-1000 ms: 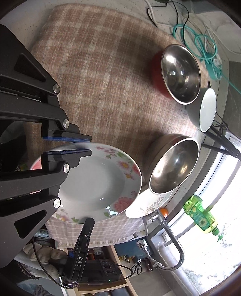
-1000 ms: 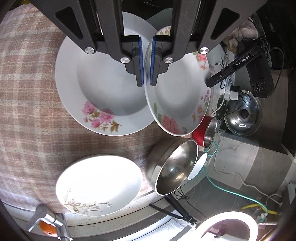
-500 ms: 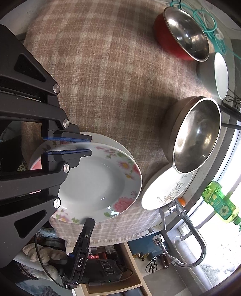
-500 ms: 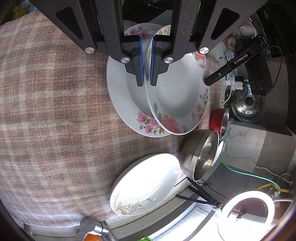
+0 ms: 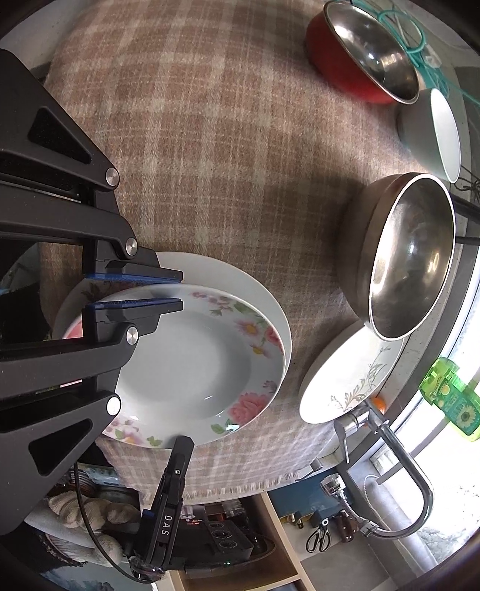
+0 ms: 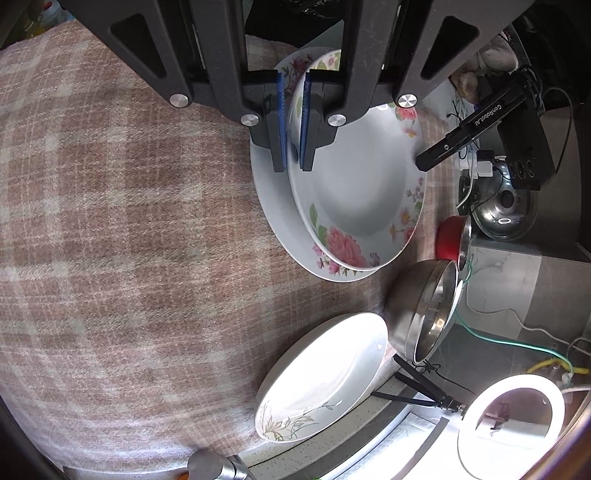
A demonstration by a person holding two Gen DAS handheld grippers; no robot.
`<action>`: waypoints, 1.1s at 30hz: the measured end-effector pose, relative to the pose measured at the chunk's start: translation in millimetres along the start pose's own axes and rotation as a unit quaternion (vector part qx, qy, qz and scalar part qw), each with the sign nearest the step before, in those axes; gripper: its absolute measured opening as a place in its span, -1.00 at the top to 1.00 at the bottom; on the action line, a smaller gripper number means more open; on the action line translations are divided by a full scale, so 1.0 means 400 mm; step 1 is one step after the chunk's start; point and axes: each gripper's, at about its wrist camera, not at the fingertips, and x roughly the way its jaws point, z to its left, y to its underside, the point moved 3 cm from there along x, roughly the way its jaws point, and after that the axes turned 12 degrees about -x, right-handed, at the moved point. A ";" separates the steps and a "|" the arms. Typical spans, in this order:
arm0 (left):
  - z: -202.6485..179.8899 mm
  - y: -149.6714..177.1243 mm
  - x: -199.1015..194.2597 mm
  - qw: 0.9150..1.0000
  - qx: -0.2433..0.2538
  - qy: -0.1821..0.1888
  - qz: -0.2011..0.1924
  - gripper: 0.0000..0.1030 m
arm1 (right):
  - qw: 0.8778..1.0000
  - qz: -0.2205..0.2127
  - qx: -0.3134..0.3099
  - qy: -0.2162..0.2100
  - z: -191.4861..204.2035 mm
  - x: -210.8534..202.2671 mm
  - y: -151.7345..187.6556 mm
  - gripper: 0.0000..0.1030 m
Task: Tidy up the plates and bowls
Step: 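Carry the pink-rose plate and lower it onto the small pink-flower plate, then open the right gripper to release the stacked plates and withdraw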
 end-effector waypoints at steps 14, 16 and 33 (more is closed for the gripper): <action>-0.005 0.013 0.014 1.000 0.012 -0.007 0.008 0.88 | 1.000 0.008 -0.018 0.020 0.010 0.012 -0.004 0.82; -0.004 0.012 0.013 1.000 0.012 -0.008 0.008 0.88 | 0.999 0.012 -0.026 0.024 0.015 0.014 -0.003 0.82; 0.003 0.003 -0.040 0.999 0.026 -0.023 -0.018 0.77 | 0.998 -0.007 -0.036 0.042 0.015 -0.026 0.000 0.76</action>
